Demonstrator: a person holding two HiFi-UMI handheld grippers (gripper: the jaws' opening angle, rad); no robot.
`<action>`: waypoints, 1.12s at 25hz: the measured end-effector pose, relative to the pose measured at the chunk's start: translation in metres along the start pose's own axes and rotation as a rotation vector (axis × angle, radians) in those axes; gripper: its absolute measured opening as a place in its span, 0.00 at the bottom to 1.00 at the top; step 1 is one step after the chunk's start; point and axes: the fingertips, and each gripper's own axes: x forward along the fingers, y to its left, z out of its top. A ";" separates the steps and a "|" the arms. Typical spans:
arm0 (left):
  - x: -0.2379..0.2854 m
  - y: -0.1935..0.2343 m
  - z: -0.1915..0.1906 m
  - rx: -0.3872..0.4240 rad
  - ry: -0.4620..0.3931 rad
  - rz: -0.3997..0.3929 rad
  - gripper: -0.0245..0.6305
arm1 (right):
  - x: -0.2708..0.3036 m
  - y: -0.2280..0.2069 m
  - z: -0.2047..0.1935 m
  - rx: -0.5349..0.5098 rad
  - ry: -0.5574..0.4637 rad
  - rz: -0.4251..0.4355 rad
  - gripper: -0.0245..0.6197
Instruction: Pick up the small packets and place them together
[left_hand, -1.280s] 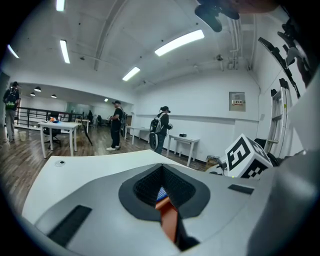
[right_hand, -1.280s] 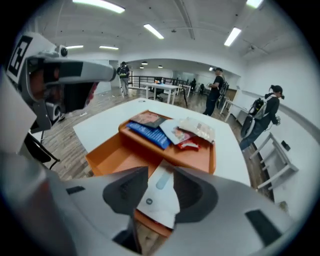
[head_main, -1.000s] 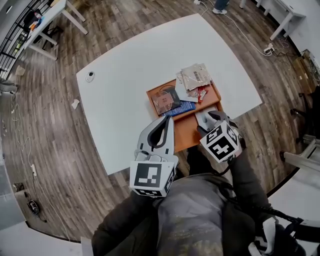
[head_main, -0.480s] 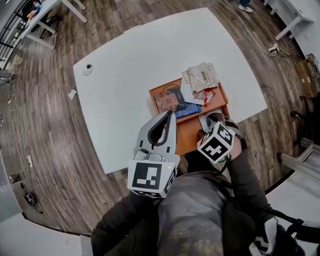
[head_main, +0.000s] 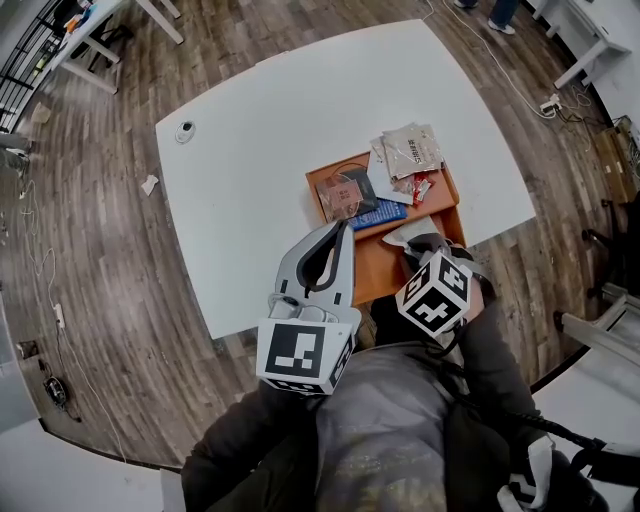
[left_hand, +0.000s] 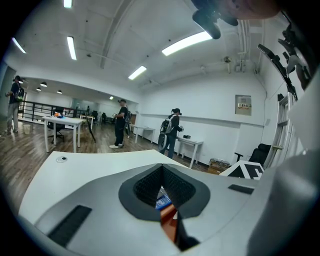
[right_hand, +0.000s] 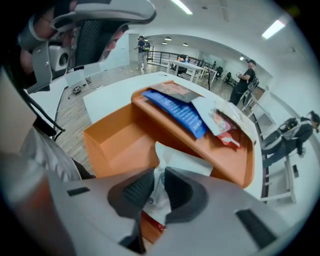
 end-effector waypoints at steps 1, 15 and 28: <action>-0.004 0.000 0.001 0.003 -0.004 0.004 0.04 | -0.004 0.005 0.005 -0.011 -0.015 0.008 0.14; -0.060 -0.015 0.014 0.054 -0.078 0.012 0.04 | -0.057 0.055 0.045 -0.049 -0.210 0.029 0.14; -0.068 0.021 0.033 0.060 -0.111 0.115 0.04 | -0.094 -0.004 0.124 -0.065 -0.416 -0.109 0.14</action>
